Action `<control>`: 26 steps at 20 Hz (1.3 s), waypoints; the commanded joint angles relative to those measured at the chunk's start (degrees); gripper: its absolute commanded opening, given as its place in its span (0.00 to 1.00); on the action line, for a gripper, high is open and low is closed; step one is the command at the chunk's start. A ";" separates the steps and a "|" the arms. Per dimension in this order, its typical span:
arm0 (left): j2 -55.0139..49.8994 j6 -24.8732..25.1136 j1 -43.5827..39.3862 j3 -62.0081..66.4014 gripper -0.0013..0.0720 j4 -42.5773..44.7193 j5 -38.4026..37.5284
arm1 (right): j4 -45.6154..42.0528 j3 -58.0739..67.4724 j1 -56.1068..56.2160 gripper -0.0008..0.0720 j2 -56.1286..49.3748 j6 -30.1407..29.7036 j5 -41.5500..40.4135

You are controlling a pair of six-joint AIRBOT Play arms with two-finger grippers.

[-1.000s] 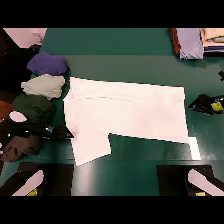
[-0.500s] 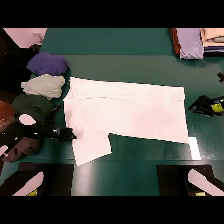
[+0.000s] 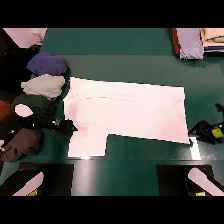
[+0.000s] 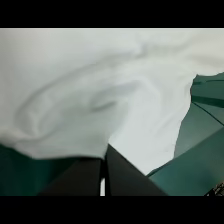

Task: Fold the shirts.

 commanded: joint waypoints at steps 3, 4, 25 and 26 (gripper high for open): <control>0.04 0.44 -0.07 1.25 0.05 -0.11 0.37 | 1.90 -6.47 -2.60 0.69 -2.27 -1.44 -6.75; 0.04 0.44 -0.07 1.25 0.05 -0.11 0.39 | 3.28 -6.38 -1.70 0.65 -2.38 -1.42 -7.87; 22.43 -12.13 -0.07 4.02 0.05 3.17 -13.81 | -12.37 -0.04 7.96 0.03 21.16 4.81 0.22; 21.11 -12.04 -0.07 5.79 0.05 3.19 -10.99 | -12.41 2.82 10.01 0.03 20.46 5.49 -0.74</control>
